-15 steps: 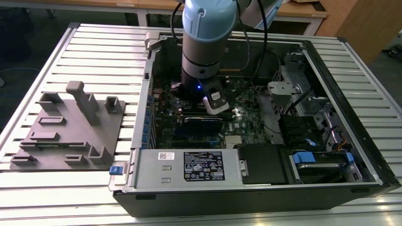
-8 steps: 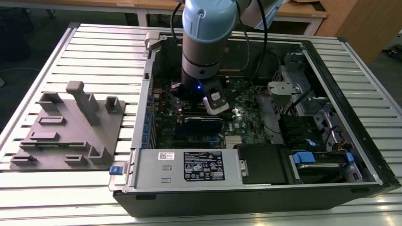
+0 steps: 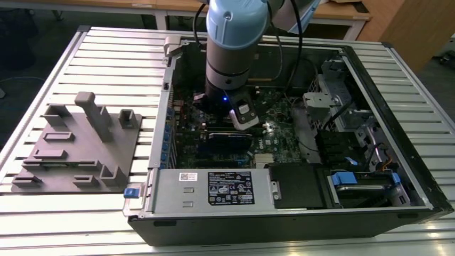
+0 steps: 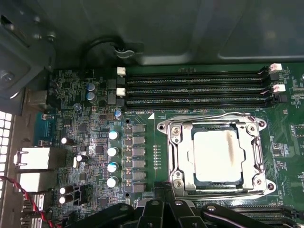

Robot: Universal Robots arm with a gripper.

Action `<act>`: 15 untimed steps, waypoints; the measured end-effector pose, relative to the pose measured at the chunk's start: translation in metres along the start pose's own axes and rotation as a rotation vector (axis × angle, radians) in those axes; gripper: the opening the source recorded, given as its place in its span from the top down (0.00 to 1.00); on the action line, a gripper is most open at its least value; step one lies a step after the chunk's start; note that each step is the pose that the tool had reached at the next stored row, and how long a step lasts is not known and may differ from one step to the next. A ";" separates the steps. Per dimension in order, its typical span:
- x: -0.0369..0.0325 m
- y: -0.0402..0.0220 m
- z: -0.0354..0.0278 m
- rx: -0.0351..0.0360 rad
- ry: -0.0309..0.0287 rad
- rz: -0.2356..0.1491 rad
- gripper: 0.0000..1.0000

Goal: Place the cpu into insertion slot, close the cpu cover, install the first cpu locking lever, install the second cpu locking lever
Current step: 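Install the second cpu locking lever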

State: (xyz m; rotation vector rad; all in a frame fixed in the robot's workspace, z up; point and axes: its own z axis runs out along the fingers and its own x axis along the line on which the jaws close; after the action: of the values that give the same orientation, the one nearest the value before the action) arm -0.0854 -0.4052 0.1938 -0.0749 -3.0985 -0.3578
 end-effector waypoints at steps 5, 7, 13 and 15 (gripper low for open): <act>0.0002 -0.0002 0.0013 -0.0056 0.0002 0.000 0.89; 0.0002 -0.0002 0.0014 -0.0057 0.0003 0.000 0.89; 0.0002 -0.0002 0.0016 -0.0053 0.0002 0.000 0.89; 0.0001 -0.0003 0.0016 -0.0040 0.0002 0.000 0.89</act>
State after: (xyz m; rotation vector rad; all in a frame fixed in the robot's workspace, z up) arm -0.0856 -0.4052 0.1922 -0.0749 -3.0977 -0.3640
